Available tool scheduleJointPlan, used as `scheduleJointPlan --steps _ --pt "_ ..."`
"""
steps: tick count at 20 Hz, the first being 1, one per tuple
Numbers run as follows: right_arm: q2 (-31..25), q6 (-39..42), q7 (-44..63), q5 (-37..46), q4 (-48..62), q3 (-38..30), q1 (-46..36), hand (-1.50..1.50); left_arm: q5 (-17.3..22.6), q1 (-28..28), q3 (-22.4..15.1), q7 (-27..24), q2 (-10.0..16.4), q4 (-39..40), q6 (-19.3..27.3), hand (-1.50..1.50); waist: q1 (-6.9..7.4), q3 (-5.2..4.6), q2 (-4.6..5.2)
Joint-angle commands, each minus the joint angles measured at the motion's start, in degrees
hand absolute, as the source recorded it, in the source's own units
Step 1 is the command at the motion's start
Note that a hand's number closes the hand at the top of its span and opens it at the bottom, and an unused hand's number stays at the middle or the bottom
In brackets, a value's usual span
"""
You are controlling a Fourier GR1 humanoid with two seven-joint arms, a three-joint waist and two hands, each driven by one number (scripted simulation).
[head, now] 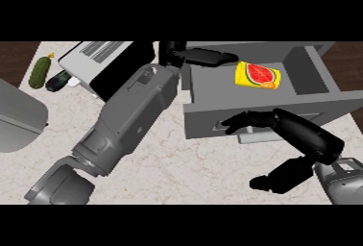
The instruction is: Pick up the cup, place it into the drawer and close the drawer
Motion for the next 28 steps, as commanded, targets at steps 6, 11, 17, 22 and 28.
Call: scheduleJointPlan --steps 6,11,17,22,28 --pt "5.0 -11.0 -7.2 21.7 18.5 9.4 0.8 -1.5 0.9 5.6 1.6 -3.1 0.8 -2.8 -4.2 -1.5 5.71 -0.02 -0.69" --pt "4.2 -11.5 -15.2 25.6 39.3 8.1 -8.9 1.5 1.7 9.0 2.6 -3.4 3.2 -5.8 -6.6 -1.5 8.25 0.04 -0.38" --pt "5.6 -20.2 -25.9 27.7 58.3 2.9 -16.4 1.5 1.3 14.6 1.7 -3.1 5.2 -10.7 -9.0 -1.5 10.4 0.18 0.03" --pt "5.3 -24.1 -30.9 25.7 66.7 -3.1 -24.7 1.5 2.3 17.1 2.0 -0.9 7.4 -14.8 -10.7 -1.5 11.81 0.22 0.18" --pt "-0.2 -23.9 -30.2 22.5 73.7 -10.2 -34.5 1.5 2.3 21.4 1.2 -0.5 9.5 -17.6 -13.8 -1.5 14.11 0.2 0.86"
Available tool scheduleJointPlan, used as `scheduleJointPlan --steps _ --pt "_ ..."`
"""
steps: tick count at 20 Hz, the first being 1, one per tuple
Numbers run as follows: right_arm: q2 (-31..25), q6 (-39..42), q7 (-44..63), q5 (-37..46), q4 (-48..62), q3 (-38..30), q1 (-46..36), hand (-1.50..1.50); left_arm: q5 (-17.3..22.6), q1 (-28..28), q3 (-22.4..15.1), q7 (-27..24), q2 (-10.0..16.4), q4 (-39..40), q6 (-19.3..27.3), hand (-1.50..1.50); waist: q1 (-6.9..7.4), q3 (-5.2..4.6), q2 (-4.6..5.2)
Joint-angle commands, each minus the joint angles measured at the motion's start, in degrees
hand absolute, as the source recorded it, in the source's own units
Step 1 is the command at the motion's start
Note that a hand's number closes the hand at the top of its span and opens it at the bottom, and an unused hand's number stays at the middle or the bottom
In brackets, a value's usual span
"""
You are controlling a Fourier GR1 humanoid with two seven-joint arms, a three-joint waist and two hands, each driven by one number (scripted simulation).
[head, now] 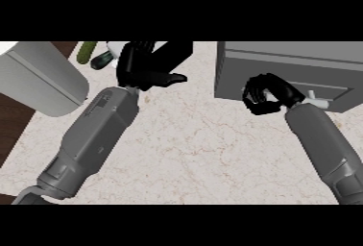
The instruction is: Pick up the cup, place it into the drawer and close the drawer
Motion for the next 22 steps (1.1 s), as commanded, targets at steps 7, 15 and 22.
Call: scheduleJointPlan --steps 7,15,22 --pt "-6.6 -0.2 2.1 -3.9 5.0 -7.7 -9.8 1.5 0.1 3.5 -0.7 1.4 3.5 -3.7 -4.0 -1.5 3.42 -0.27 0.92" --pt "-8.8 4.2 2.8 -7.0 2.6 -9.3 -9.6 1.5 0.5 5.8 -1.3 1.3 3.2 -5.1 -6.0 -1.5 4.84 -0.38 1.26" --pt "-10.6 8.3 3.2 -8.9 0.6 -9.9 -8.8 1.5 0.6 6.6 -1.4 1.6 3.7 -5.8 -7.1 -1.5 5.3 -0.39 1.42"
